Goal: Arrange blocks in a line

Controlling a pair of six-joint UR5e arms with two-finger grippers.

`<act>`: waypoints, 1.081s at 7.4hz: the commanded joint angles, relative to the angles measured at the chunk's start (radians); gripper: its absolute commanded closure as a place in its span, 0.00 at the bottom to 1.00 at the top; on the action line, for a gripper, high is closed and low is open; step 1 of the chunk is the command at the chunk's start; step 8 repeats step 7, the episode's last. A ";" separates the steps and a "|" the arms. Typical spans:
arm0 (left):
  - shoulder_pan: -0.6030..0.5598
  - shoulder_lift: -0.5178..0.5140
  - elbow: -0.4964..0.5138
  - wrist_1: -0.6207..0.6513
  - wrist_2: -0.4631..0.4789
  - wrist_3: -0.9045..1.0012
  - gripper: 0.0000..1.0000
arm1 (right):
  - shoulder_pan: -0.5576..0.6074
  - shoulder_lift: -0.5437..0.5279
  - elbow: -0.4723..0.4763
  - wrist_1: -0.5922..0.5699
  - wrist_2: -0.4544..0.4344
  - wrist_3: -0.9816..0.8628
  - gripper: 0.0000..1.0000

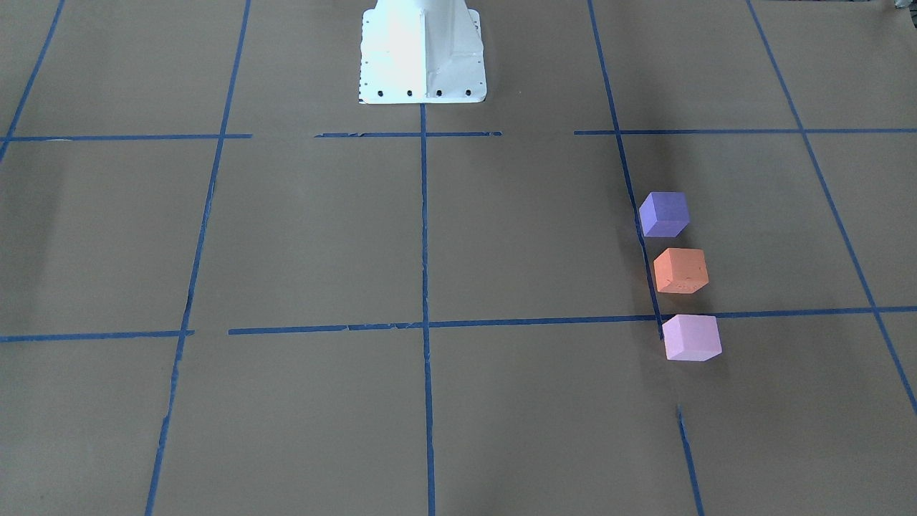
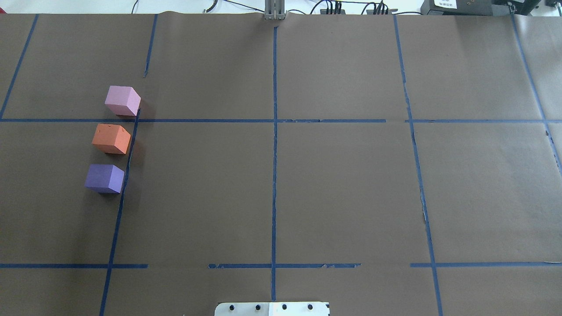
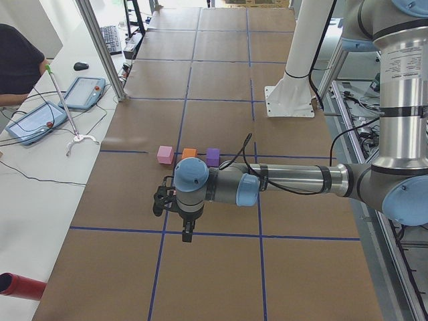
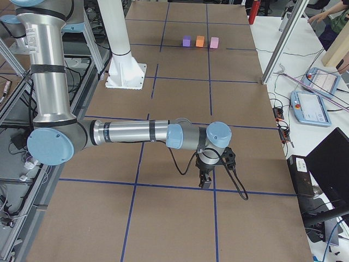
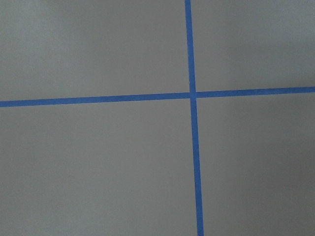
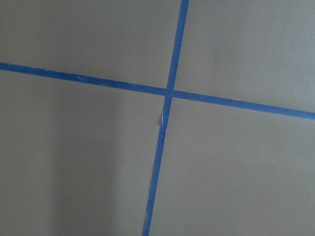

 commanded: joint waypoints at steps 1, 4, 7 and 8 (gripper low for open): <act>-0.003 0.003 -0.004 0.003 -0.002 0.000 0.00 | 0.000 0.000 0.000 0.000 0.000 0.000 0.00; -0.001 0.012 -0.007 0.002 -0.002 0.000 0.00 | 0.000 0.000 0.000 0.000 0.000 0.000 0.00; -0.001 0.000 -0.038 0.000 -0.002 0.000 0.00 | 0.000 0.000 0.000 0.000 0.000 0.000 0.00; -0.001 0.000 -0.038 0.000 -0.002 0.000 0.00 | 0.000 0.000 0.000 0.000 0.000 0.000 0.00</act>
